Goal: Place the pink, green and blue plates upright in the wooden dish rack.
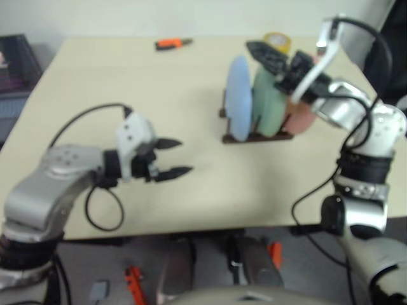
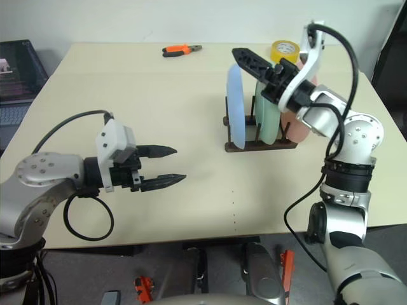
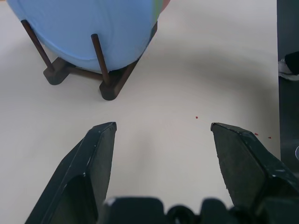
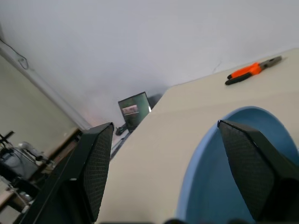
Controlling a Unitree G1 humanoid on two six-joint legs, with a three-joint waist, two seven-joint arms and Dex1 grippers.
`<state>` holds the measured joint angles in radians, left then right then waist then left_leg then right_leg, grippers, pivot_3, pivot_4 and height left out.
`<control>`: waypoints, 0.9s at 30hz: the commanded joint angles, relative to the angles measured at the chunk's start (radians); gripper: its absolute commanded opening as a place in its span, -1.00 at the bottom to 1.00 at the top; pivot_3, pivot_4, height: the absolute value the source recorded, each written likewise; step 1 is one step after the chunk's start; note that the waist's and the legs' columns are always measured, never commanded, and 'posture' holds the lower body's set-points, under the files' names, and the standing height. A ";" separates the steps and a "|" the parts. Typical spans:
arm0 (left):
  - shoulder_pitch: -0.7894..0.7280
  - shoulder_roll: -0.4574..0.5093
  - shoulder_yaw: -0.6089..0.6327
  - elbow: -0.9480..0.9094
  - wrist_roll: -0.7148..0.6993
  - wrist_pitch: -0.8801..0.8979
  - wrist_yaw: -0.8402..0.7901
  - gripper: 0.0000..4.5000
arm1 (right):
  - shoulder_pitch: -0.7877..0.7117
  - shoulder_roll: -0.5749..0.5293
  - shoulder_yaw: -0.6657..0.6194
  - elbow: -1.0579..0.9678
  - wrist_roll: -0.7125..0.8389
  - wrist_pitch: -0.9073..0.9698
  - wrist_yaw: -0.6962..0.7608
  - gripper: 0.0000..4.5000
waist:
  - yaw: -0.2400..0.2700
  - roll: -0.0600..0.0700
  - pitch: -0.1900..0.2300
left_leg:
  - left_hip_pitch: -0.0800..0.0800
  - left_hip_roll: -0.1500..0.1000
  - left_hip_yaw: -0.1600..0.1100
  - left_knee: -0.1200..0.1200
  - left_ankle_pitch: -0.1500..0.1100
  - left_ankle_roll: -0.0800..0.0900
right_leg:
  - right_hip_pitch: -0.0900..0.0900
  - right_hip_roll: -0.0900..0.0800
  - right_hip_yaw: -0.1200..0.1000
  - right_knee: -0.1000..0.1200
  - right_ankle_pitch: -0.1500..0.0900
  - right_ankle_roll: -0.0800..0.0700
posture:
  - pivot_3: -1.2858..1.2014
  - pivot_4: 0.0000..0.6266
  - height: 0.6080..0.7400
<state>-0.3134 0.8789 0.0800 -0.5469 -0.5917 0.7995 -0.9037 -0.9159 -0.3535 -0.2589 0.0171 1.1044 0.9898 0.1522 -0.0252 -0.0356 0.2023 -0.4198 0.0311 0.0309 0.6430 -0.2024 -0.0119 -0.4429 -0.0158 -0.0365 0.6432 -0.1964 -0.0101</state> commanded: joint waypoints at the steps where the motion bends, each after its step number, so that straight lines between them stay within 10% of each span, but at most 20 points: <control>1: 0.003 0.011 0.019 -0.036 -0.013 -0.007 0.007 0.58 | -0.045 -0.045 0.011 -0.081 -0.031 -0.029 0.075 0.71 | 0.000 0.000 0.000 | 0.000 0.000 0.000 0.000 0.000 0.000 | 0.000 0.000 0.000 0.000 0.000 0.000 | 0.03 -0.52 1.00; 8: 0.018 0.057 0.091 -0.010 -0.018 -0.025 -0.029 0.58 | -0.056 -0.359 -0.001 -0.178 -0.003 0.064 0.380 0.71 | 0.008 0.000 0.000 | -0.004 -0.001 0.000 -0.001 0.000 0.000 | -0.003 -0.001 -0.001 -0.002 -0.001 -0.001 | 0.03 -0.52 1.00; 16: 0.059 0.217 0.450 0.137 -0.119 -0.010 -0.186 0.58 | 0.233 -0.793 0.049 -0.059 -0.303 -0.197 0.896 0.71 | 0.019 0.000 0.001 | -0.004 -0.001 0.000 0.000 -0.001 -0.001 | -0.005 -0.004 -0.003 -0.002 -0.006 -0.009 | 0.03 -0.52 1.00; 27: 0.167 0.454 0.748 0.505 0.023 -0.097 -0.423 0.58 | 0.288 -0.789 0.007 0.288 -0.476 -0.482 1.099 0.71 | 0.008 0.003 0.003 | -0.001 0.000 0.004 -0.002 -0.003 -0.004 | -0.007 -0.004 -0.004 0.000 -0.006 -0.010 | 0.03 -0.52 1.00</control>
<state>-0.1516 1.3076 0.7624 -0.0463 -0.5857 0.7177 -1.3016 -0.6067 -1.1431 -0.2139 0.2949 0.6378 0.5443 1.2256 -0.0171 -0.0324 0.2050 -0.4206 0.0309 0.0351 0.6399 -0.2056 -0.0164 -0.4504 -0.0200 -0.0407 0.6428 -0.2033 -0.0212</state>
